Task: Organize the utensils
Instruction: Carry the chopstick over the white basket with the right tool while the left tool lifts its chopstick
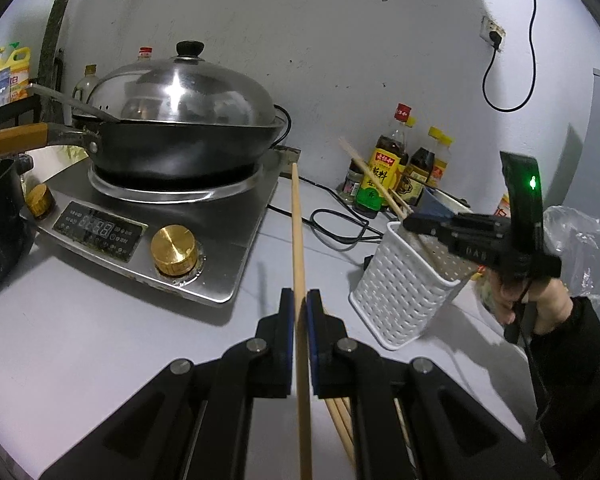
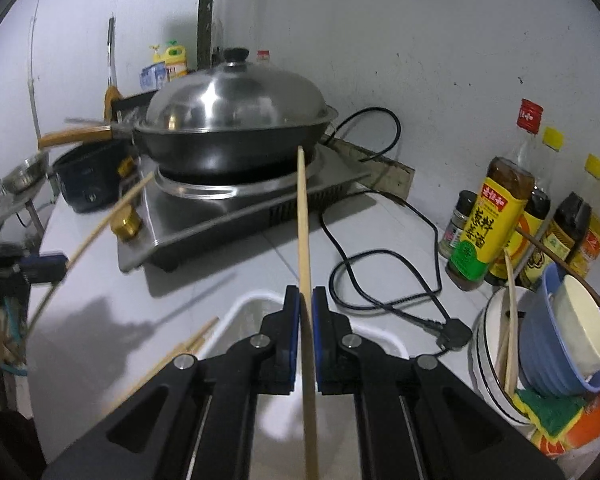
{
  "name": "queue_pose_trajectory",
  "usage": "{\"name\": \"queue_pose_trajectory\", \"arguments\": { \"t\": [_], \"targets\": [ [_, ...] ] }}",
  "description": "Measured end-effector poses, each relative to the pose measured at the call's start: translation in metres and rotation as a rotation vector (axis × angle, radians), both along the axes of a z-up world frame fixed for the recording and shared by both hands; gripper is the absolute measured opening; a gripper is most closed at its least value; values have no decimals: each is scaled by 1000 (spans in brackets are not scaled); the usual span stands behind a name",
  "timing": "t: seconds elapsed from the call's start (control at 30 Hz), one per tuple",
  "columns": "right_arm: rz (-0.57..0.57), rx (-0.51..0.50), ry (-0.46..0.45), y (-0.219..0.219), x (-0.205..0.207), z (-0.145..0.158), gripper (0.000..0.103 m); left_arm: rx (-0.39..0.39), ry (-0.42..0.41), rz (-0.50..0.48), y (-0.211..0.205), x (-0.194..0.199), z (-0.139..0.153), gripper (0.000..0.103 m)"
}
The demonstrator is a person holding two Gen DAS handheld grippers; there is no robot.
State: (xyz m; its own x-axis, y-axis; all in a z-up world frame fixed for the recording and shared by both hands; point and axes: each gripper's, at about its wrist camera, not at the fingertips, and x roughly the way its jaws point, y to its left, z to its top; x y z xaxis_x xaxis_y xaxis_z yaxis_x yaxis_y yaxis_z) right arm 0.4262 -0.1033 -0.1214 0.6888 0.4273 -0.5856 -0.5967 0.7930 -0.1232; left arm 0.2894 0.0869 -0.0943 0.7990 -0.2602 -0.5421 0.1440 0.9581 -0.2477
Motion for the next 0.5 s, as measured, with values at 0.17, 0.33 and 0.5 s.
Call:
{"name": "queue_pose_trajectory", "arguments": {
  "t": [0.17,0.33,0.5],
  "targets": [
    [-10,-32,32,1,-9,-16,6,-11,-2,-9,-1,-7,1,5],
    [-38,1,68,1,-17,-20,6,-24,-9,-18,3,-14,2,5],
    [-111,-8,139,7,-15,-20,6,-52,-25,-23,14,-23,2,5]
  ]
}}
